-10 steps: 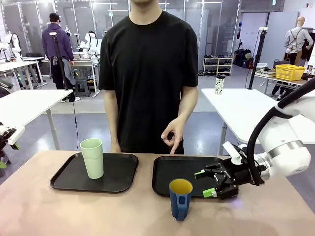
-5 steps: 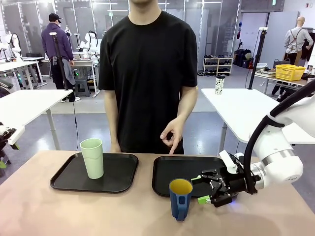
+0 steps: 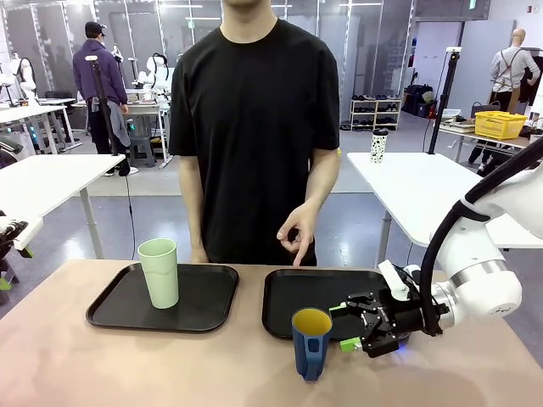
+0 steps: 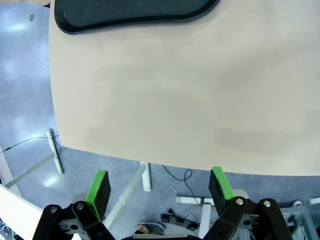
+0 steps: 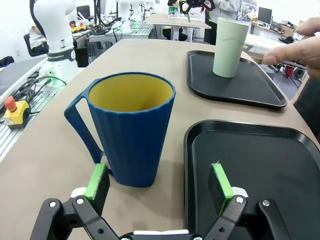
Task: Sort and store the cups by type.
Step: Pick up the Handle plastic cup and place it into the empty Flat Tray.
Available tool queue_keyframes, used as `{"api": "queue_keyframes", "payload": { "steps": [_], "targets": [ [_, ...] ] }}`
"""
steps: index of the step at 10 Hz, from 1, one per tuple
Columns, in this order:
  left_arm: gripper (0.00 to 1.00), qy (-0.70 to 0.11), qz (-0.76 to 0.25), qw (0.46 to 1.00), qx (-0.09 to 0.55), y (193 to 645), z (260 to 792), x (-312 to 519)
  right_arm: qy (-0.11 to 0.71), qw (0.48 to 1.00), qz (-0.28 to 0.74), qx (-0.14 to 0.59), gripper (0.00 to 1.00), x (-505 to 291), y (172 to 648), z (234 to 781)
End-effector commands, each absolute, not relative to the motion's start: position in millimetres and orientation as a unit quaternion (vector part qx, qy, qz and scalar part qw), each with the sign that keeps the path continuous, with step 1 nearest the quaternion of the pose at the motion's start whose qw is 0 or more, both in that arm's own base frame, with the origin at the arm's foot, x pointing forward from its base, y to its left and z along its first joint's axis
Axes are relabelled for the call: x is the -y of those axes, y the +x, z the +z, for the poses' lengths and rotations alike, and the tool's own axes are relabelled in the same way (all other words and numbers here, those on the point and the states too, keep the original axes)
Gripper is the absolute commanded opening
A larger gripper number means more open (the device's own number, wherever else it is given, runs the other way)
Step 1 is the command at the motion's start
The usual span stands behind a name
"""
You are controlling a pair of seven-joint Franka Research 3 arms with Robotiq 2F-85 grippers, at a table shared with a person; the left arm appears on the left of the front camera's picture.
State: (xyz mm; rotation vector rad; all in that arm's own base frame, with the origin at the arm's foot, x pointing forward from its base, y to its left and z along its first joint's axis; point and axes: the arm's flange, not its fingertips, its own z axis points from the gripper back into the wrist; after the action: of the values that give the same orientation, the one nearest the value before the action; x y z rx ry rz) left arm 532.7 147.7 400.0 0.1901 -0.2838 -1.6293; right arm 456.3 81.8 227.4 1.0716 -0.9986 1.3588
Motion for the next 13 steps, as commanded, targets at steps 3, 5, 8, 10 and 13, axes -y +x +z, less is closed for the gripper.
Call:
{"api": "queue_keyframes", "payload": {
  "steps": [3,5,8,10,13],
  "targets": [
    [1.00,0.086,-0.728,0.666,0.141,532.9,401.3,-150.3,0.474,0.534,0.573,0.402,1.00,-88.5,460.0,221.6],
    [1.00,0.086,-0.728,0.666,0.141,532.9,401.3,-150.3,0.483,0.525,0.577,0.399,1.00,-96.2,460.7,218.9],
    [1.00,0.086,-0.728,0.666,0.141,532.9,401.3,-150.3,0.487,0.516,0.578,0.402,1.00,-104.1,459.8,214.8],
    [1.00,0.086,-0.728,0.666,0.141,532.9,401.3,-150.3,0.493,0.506,0.580,0.405,1.00,-109.9,459.8,211.2],
    [1.00,0.086,-0.728,0.666,0.141,532.9,401.3,-150.3,0.496,0.502,0.581,0.406,1.00,-116.1,457.0,206.2]
  ]
}}
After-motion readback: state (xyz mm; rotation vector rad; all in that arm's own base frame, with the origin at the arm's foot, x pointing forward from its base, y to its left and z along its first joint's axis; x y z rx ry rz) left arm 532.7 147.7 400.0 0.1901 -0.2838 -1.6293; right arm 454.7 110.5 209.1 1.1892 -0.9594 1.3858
